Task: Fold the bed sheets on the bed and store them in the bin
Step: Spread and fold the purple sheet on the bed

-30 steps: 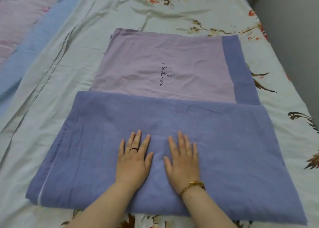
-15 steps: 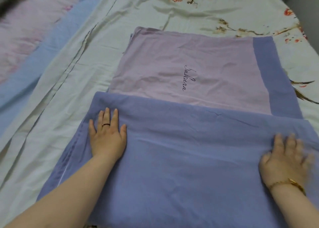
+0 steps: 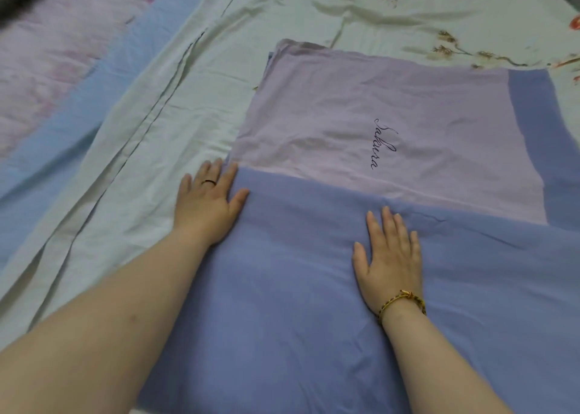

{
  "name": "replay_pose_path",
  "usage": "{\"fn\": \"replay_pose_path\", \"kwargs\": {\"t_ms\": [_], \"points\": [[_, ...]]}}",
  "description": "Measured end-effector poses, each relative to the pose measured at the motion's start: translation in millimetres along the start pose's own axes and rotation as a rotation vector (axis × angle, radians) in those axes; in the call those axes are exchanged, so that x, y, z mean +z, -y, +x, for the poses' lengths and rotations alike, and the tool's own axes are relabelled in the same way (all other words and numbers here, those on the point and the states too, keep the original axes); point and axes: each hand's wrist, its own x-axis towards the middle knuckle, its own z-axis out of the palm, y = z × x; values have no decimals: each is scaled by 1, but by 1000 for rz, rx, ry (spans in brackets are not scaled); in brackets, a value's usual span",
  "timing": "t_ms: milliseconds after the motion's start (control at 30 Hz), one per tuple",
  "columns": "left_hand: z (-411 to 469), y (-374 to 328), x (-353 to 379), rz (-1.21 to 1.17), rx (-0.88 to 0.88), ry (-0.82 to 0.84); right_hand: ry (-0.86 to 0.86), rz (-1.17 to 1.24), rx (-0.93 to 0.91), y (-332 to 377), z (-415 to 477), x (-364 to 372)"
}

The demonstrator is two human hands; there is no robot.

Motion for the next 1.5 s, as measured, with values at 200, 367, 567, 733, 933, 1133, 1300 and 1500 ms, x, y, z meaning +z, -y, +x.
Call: {"fn": "replay_pose_path", "kwargs": {"t_ms": [200, 367, 567, 733, 933, 1133, 1300, 1500], "points": [[-57, 42, 3, -137, -178, -24, -21, -13, 6, 1, -1, 1], [-146, 41, 6, -478, -263, -10, 84, -56, 46, -3, -18, -10], [-214, 44, 14, -327, -260, 63, 153, -134, 161, -76, -103, -24], [-221, 18, 15, -389, -421, -58, 267, -253, 462, -149, -161, -55], [-278, -43, 16, -1081, -809, -191, -338, 440, 733, -161, -229, -52], [-272, -82, 9, -1775, -1011, 30, -176, 1490, 1184, -142, -241, -55], [-249, -103, 14, -1982, -1077, -33, -76, 1778, 1112, -144, -218, -66], [-251, -92, 27, -1967, -1007, -44, -83, 1754, 1048, -149, -216, -54]]}}
